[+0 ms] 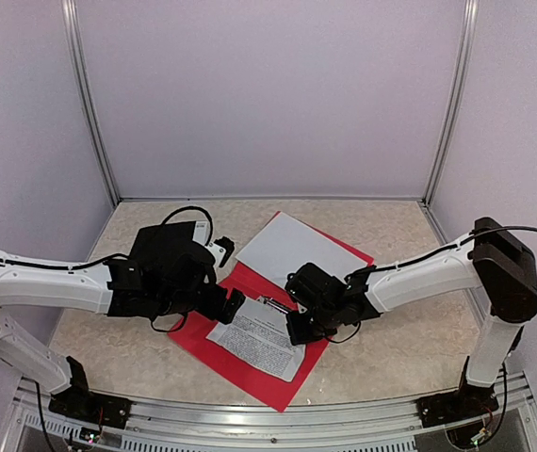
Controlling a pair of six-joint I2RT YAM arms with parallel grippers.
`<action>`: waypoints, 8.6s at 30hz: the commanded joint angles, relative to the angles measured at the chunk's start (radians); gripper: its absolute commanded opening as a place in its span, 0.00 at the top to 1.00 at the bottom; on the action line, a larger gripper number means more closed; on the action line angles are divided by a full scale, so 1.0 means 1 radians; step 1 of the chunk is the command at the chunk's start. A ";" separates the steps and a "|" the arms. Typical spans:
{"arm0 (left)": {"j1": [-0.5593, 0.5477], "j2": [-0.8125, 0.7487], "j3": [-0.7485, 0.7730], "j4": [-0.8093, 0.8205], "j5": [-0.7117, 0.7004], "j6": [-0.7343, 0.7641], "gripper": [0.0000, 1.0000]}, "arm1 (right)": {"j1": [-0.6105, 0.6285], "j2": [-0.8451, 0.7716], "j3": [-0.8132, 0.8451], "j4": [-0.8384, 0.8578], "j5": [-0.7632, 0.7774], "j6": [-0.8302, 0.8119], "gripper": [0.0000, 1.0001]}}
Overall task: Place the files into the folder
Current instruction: Insert the spring clip onto the folder, then adjust the file in the folder with some files.
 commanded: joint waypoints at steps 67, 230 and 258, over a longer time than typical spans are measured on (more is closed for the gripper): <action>-0.062 0.304 0.008 0.061 0.061 -0.004 0.06 | 0.009 -0.190 -0.201 0.062 0.128 -0.098 0.69; 0.115 0.349 0.291 -0.041 0.187 0.102 0.29 | 0.061 -0.296 -0.070 -0.110 0.354 0.076 0.43; 0.108 0.498 0.480 -0.046 0.443 0.160 0.36 | -0.083 -0.305 -0.237 0.118 0.262 0.056 0.49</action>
